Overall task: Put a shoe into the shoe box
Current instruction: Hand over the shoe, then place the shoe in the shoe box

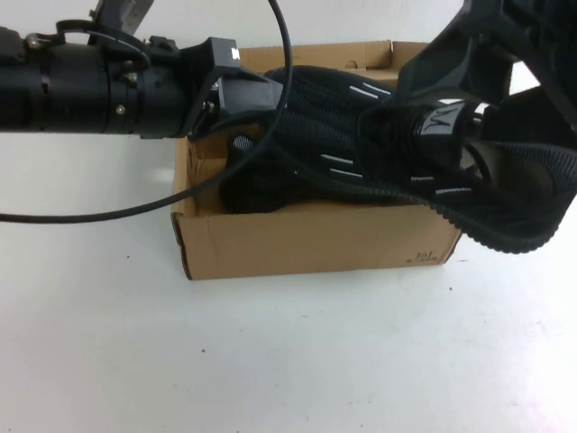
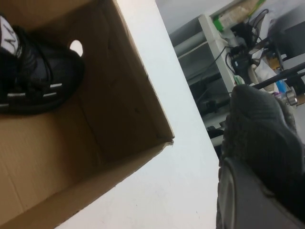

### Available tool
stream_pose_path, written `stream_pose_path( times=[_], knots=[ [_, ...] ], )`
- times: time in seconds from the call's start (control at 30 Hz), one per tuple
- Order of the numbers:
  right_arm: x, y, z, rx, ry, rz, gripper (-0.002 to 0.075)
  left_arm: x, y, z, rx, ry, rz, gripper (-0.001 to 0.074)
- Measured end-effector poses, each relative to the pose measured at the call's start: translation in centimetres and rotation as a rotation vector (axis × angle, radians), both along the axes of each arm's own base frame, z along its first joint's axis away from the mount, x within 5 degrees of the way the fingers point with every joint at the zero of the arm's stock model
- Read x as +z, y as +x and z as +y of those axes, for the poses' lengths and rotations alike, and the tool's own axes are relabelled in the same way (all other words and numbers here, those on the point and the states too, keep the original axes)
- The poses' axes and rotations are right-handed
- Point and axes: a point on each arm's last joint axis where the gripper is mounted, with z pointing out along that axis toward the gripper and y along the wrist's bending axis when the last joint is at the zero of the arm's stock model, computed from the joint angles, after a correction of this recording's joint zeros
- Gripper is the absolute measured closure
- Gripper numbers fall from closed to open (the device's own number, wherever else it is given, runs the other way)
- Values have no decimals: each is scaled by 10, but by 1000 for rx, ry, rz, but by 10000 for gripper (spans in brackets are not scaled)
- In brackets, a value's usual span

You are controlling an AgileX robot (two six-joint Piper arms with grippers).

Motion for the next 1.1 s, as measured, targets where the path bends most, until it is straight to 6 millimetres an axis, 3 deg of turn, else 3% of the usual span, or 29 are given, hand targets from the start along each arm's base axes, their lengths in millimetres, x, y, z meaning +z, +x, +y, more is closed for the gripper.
stream_pose_path(
  times=[0.6,0.87,1.1],
  knots=[
    [-22,32,12,-104,-90,37,155,5,0,-2,-22,-41,-43,626],
    [-32,52,14,-144,-84,48,155,7,0,-3,-20,-73,-41,626],
    [-40,63,26,-130,-32,73,166,7,0,-3,-22,-73,-48,626]
  ],
)
